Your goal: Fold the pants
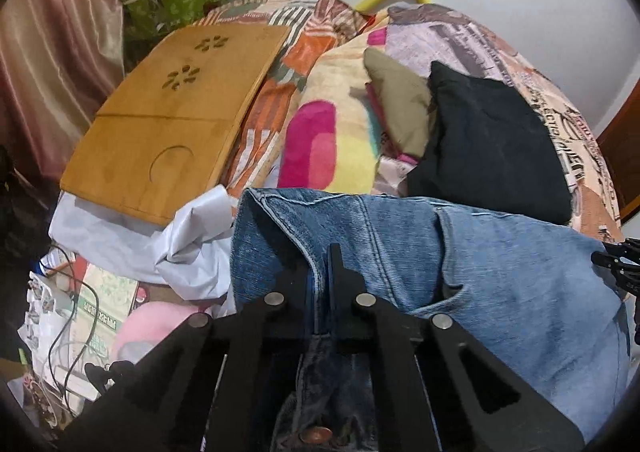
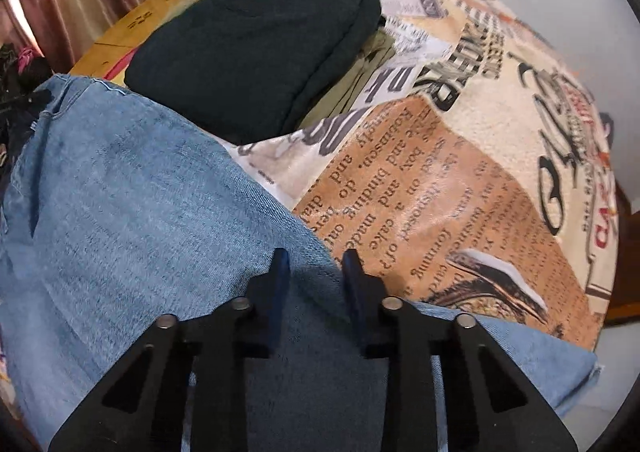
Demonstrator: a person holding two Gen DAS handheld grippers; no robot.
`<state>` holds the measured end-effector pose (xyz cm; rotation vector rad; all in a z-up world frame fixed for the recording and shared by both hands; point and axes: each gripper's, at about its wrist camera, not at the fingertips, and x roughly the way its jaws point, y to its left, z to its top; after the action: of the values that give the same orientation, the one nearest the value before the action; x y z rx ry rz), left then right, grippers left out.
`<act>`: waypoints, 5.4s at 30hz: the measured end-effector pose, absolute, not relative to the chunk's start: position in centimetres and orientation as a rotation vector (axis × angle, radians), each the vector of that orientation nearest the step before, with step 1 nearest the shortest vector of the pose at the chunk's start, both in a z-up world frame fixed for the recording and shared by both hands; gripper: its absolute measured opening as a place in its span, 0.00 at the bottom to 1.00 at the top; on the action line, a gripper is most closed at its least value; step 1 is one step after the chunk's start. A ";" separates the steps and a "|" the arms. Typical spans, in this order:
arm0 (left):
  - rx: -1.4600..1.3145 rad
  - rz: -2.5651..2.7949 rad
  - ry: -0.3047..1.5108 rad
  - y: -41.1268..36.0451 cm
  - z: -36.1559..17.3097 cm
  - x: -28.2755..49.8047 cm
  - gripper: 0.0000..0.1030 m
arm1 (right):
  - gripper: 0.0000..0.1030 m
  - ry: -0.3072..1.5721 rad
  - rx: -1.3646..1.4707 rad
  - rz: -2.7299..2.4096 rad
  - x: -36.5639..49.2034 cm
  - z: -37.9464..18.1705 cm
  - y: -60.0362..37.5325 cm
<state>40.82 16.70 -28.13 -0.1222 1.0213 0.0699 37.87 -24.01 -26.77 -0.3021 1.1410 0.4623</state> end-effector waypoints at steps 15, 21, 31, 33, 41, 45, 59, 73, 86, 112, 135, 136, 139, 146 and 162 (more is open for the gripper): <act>-0.180 0.037 0.980 16.6 -27.3 40.8 0.04 | 0.13 0.960 -0.325 0.339 37.3 -24.7 -24.8; -0.274 -0.012 1.064 17.6 -30.2 43.2 0.32 | 0.14 1.018 -0.288 0.369 36.7 -25.8 -25.3; -0.163 0.048 1.055 16.9 -30.3 44.5 0.03 | 0.14 0.897 -0.269 0.311 37.2 -23.9 -25.1; -0.127 0.048 1.000 16.4 -28.5 43.9 0.03 | 0.14 0.851 -0.267 0.302 37.0 -22.9 -25.0; -0.080 -0.005 0.844 14.7 -22.6 39.9 0.03 | 0.13 0.738 -0.263 0.287 34.8 -19.6 -25.4; -0.068 -0.017 0.821 14.6 -21.7 37.4 0.03 | 0.13 0.726 -0.281 0.279 32.1 -19.0 -26.0; -0.071 -0.056 0.799 14.7 -20.9 26.5 0.03 | 0.13 0.725 -0.221 0.268 23.4 -18.0 -27.7; -0.064 0.022 0.943 14.6 -27.2 18.9 0.07 | 0.13 0.854 -0.173 0.280 17.2 -21.9 -28.1; -0.071 0.121 0.950 15.8 -25.4 14.0 0.16 | 0.35 0.905 -0.134 0.266 14.1 -21.7 -29.7; 0.040 0.092 1.034 8.7 -31.0 21.9 0.38 | 0.59 1.043 -0.188 0.074 24.1 -25.1 -34.9; 0.070 0.093 1.070 7.2 -29.2 21.4 0.39 | 0.63 0.982 0.107 -0.025 17.3 -24.1 -42.6; 0.082 0.094 1.048 6.6 -28.2 21.6 0.39 | 0.63 0.977 0.107 -0.017 17.7 -23.8 -42.6; 0.063 0.040 0.978 4.7 -24.9 22.8 0.39 | 0.63 0.953 0.078 0.004 18.7 -22.4 -42.7; 0.030 -0.020 0.899 0.3 -22.1 28.7 0.49 | 0.63 0.919 0.014 0.039 24.0 -20.4 -42.8; 0.049 -0.110 1.043 -6.3 -30.1 37.0 0.49 | 0.50 1.204 -0.171 0.069 40.2 -29.5 -40.9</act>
<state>37.04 -6.30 -30.12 0.0495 1.0428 -0.1097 40.15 -40.94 -29.50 -0.1712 1.2036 0.0694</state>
